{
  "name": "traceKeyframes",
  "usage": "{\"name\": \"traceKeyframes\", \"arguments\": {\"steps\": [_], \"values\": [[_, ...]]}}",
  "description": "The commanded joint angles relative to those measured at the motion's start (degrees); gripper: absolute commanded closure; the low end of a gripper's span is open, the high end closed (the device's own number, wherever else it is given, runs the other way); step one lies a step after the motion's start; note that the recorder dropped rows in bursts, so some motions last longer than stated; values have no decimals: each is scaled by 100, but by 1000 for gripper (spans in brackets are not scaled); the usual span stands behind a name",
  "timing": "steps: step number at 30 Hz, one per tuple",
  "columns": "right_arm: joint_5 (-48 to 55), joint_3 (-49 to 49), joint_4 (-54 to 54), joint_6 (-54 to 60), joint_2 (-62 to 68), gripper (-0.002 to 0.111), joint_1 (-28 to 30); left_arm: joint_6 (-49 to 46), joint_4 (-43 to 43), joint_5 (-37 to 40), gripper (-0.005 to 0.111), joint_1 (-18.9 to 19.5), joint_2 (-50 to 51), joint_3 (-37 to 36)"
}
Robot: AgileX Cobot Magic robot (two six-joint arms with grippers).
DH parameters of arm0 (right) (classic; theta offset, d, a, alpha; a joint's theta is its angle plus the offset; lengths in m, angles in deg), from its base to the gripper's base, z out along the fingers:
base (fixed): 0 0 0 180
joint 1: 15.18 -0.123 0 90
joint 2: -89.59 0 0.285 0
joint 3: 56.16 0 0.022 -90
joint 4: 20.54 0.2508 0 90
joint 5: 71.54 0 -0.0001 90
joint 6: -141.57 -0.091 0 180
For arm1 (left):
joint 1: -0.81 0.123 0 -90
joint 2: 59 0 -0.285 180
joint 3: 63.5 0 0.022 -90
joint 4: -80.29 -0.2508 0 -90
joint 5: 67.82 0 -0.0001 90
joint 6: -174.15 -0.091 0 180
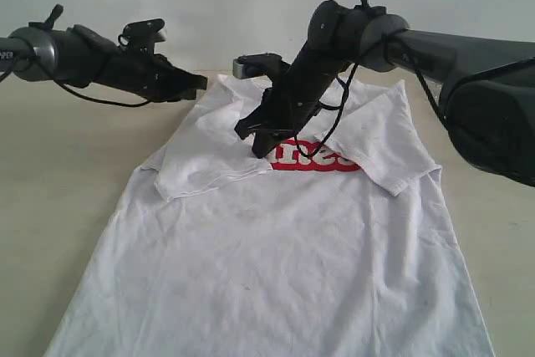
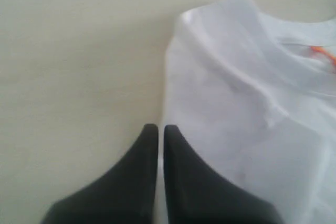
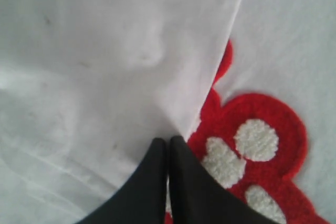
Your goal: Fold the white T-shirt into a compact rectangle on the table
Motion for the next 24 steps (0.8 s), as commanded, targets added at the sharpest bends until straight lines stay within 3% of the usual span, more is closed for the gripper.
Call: {"name": "traceKeyframes", "arguments": {"steps": [1, 9, 18, 24], "values": [[-8, 10, 95, -4, 30, 108, -20, -506, 160, 482, 102, -383, -166, 177], [363, 10, 334, 173, -147, 108, -20, -456, 121, 384, 102, -542, 203, 177], [582, 10, 350, 231, -157, 108, -20, 845, -1282, -332, 102, -484, 349, 177], [388, 10, 381, 253, -157, 108, -20, 1079, -1311, -326, 102, -300, 349, 177]]}}
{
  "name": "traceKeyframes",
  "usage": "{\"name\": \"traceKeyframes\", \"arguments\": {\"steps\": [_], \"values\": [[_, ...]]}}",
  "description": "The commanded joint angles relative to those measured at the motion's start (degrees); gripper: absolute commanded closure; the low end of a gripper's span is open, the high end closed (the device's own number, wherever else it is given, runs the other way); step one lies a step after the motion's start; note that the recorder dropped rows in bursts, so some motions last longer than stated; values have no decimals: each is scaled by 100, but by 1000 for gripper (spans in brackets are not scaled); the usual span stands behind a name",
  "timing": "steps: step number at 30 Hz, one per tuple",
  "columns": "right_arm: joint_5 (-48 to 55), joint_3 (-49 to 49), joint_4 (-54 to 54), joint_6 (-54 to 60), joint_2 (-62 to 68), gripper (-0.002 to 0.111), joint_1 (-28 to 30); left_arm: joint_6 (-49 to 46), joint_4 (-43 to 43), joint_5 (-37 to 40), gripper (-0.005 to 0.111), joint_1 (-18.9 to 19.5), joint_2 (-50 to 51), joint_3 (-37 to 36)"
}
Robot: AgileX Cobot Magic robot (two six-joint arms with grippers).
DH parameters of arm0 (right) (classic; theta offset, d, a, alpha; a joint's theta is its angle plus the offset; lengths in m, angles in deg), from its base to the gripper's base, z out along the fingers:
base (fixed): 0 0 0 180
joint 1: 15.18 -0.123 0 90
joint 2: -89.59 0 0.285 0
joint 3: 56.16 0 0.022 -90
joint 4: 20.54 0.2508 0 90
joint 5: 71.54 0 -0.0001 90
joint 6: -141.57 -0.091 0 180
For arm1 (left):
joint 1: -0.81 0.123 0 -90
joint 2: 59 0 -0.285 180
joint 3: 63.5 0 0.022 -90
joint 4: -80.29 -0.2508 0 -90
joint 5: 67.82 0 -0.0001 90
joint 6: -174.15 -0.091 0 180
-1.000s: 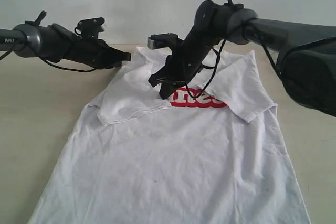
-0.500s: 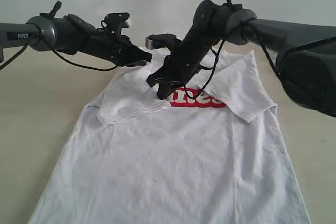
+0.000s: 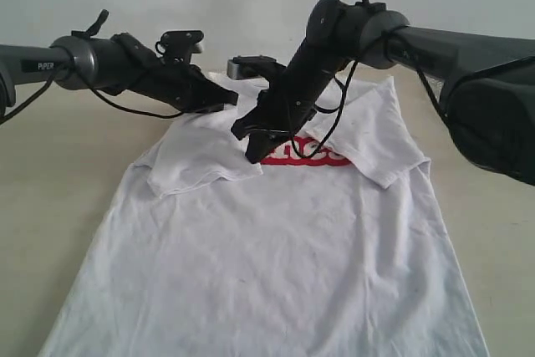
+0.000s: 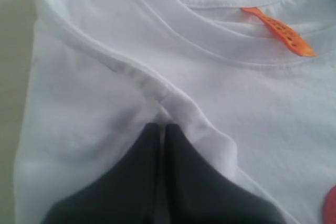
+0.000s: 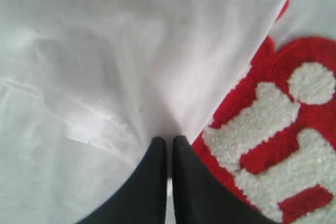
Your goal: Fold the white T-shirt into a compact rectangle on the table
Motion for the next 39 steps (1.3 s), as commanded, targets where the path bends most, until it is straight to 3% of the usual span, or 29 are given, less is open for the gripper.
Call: {"name": "traceKeyframes", "arguments": {"steps": [1, 9, 13, 17, 19, 22, 25, 29, 32, 39], "values": [[-126, 10, 101, 76, -76, 108, -7, 280, -268, -145, 102, 225, 64, -44], [-251, 10, -101, 146, -192, 108, 6, -156, -208, 699, 102, 248, -317, -44], [257, 10, -945, -217, -951, 108, 325, -324, -917, 1744, 102, 282, -1300, -44], [404, 146, -960, -530, -1528, 108, 1033, 297, -1374, 3035, 102, 644, -2121, -371], [404, 1073, -862, -514, -2169, 108, 1502, 312, -1144, 3592, 102, 921, -2687, -1114], [404, 2524, -609, -306, -3054, 108, 1840, 201, -863, 3464, 102, 1003, -3614, -2554], [107, 4712, -562, -216, -4357, 108, 1943, -269, -193, 2573, 102, 991, -4898, -4633], [-609, 6069, -479, -388, -5249, 108, 1943, -178, 549, 1482, 102, 991, -6081, -6317], [-705, 6778, -427, -852, -5763, 108, 1943, -253, 1149, 1047, 102, 991, -6781, -7272], [-857, 8219, -488, -1037, -6031, 108, 1943, -253, 1393, 259, 102, 991, -7690, -8735]]}}
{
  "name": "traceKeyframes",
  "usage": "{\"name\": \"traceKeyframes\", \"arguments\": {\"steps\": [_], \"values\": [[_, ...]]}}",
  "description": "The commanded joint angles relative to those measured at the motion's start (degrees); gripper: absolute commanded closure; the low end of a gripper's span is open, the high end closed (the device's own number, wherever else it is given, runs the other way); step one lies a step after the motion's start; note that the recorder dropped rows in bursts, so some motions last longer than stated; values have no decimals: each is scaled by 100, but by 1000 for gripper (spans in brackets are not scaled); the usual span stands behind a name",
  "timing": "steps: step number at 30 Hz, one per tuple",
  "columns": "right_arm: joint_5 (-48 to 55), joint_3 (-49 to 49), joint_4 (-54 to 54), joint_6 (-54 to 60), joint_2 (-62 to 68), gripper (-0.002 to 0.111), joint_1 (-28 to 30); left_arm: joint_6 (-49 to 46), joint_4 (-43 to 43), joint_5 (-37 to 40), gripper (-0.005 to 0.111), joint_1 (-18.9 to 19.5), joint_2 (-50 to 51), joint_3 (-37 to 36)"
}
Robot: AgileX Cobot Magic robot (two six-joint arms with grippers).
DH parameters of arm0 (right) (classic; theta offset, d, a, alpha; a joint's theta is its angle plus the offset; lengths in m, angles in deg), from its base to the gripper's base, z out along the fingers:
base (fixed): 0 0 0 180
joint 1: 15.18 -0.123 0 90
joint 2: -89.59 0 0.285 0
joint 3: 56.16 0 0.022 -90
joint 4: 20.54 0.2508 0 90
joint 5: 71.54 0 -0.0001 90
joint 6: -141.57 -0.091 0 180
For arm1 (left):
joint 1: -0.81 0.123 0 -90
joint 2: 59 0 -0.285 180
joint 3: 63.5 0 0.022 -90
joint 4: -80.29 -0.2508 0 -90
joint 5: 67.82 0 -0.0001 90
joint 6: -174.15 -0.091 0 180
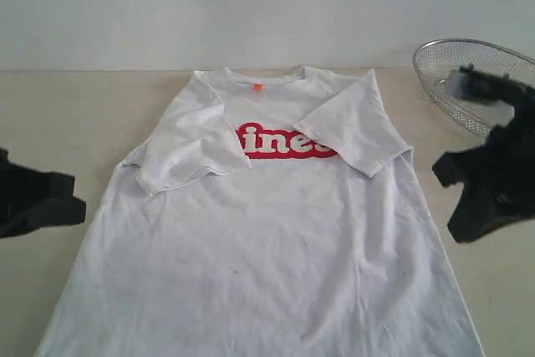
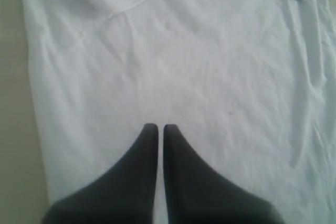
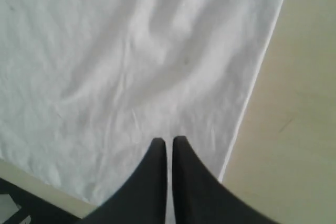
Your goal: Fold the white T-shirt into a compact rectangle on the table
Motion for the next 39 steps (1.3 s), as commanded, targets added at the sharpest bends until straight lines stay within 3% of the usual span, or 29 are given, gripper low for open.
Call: {"name": "traceKeyframes", "arguments": {"steps": [1, 9, 21, 24, 30, 32, 39], "values": [[-406, 964, -17, -61, -77, 108, 11, -36, 182, -492, 102, -11, -423, -719], [-1190, 2163, -6, -21, -77, 108, 11, -46, 201, -997, 102, -11, -570, -1283], [-463, 2229, -6, -21, -77, 108, 11, -113, 214, -1079, 102, -11, -570, -1344], [-451, 2229, -6, -44, -77, 96, 11, -113, 214, -1079, 102, -11, -570, -1344], [-463, 2229, -43, -290, -77, 54, 11, -184, 214, -1079, 102, -11, -570, -1344], [-510, 2229, -192, -544, -77, 50, 11, -184, 214, -1079, 102, -11, -570, -1344], [-556, 2229, -436, -898, -77, 50, 11, -195, 238, -1128, 102, -11, -570, -1344]]}}
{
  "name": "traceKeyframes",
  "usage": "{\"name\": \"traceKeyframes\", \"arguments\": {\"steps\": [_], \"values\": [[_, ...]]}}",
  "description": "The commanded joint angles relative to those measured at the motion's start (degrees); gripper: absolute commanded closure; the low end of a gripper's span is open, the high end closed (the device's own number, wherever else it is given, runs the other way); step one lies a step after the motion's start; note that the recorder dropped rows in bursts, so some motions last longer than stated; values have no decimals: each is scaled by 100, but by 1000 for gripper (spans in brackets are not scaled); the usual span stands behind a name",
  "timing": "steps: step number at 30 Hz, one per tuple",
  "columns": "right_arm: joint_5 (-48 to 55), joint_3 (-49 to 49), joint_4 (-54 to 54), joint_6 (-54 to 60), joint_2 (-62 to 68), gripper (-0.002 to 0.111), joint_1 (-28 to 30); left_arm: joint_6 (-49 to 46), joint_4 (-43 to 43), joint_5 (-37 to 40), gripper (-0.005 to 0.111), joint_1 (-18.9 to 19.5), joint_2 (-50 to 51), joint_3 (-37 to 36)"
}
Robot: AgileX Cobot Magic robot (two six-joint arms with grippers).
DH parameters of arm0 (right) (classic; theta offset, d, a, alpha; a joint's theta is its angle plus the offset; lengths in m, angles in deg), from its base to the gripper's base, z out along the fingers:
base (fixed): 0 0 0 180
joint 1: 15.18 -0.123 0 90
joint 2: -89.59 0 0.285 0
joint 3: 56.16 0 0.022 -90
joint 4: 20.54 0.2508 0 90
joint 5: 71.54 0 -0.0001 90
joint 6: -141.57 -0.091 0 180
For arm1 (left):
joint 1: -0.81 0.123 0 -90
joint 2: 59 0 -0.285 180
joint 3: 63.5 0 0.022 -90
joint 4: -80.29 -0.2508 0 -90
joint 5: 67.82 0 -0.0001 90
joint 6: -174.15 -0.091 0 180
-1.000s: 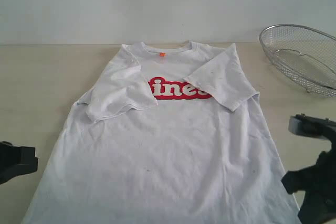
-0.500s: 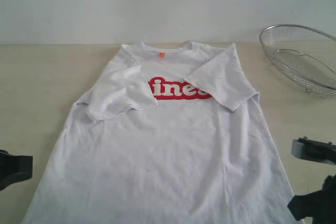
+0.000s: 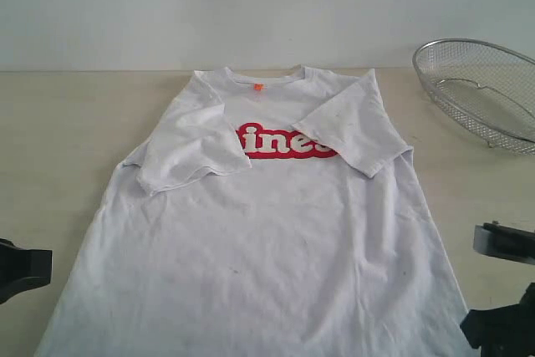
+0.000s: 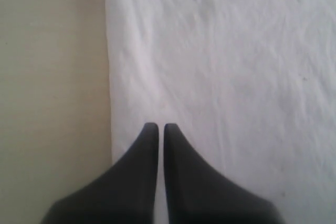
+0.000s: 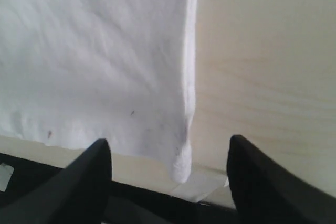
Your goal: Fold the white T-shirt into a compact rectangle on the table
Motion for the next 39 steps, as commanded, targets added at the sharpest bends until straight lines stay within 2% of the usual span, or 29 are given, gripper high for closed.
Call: {"name": "traceKeyframes", "arguments": {"steps": [1, 18, 32, 39], "values": [[-27, 29, -109, -131, -34, 50, 11, -39, 80, -65, 102, -11, -44, -18], [349, 29, -114, -605, 466, 50, 11, -84, 81, -106, 102, -11, -44, -18], [-466, 29, -13, -591, 981, 50, 11, -84, 81, -81, 102, -11, -44, -18], [-630, 29, 630, -28, 1433, 50, 11, -84, 81, -81, 102, -11, -44, -18]]}}
